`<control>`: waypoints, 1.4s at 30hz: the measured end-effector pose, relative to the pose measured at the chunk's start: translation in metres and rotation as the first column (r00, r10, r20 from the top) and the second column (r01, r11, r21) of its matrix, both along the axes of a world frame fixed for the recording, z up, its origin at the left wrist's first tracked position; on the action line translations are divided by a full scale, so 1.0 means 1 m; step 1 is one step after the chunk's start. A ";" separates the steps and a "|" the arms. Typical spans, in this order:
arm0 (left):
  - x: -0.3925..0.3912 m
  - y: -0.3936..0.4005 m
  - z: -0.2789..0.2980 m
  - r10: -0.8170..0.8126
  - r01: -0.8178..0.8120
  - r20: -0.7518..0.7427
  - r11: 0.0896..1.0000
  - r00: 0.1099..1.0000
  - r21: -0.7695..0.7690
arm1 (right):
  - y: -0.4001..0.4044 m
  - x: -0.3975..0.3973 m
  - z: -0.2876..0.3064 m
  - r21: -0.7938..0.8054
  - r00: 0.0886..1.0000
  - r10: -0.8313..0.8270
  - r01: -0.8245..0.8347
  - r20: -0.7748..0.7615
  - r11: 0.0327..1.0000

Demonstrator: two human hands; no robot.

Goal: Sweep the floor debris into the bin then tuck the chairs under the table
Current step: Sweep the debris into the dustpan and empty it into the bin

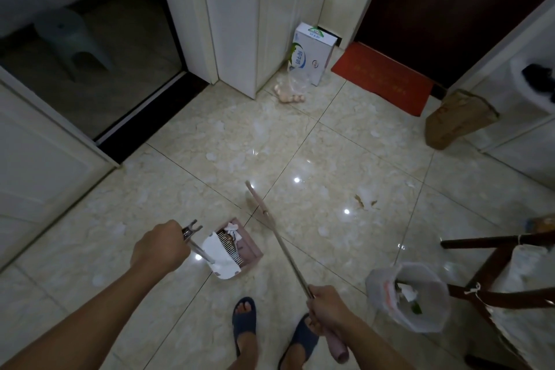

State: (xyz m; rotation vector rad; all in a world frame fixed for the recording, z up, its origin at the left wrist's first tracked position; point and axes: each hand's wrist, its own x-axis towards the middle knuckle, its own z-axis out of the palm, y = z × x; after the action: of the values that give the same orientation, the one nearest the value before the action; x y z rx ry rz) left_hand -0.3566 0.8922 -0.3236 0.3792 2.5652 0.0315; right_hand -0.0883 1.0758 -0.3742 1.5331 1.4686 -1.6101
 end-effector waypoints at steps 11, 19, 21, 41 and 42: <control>0.002 -0.011 0.001 0.003 -0.003 0.004 1.000 1.000 0.013 | -0.037 -0.003 -0.015 -0.184 0.984 -0.141 0.159 0.105 0.970; 0.010 -0.015 0.000 -0.005 0.002 0.043 0.998 0.999 0.057 | -0.028 0.022 0.012 -0.223 0.953 -0.303 0.295 -0.005 0.929; 0.010 -0.012 0.002 -0.024 0.021 0.047 0.998 0.999 0.057 | -0.024 0.030 0.017 -0.228 0.949 -0.316 0.307 -0.006 0.924; 0.048 0.230 0.046 -0.304 0.294 0.028 0.937 0.952 0.188 | 0.161 0.148 0.056 -0.076 0.725 -0.686 0.681 -0.070 0.728; 0.052 0.245 0.045 -0.309 0.299 0.026 0.935 0.951 0.189 | 0.174 0.156 0.054 -0.057 0.737 -0.670 0.668 -0.089 0.742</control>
State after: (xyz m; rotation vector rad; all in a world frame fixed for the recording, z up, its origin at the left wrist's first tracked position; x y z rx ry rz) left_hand -0.3044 1.1376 -0.2785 0.8314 2.4276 0.1628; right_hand 0.0673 1.2494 -0.3199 2.1543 0.9629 -2.1111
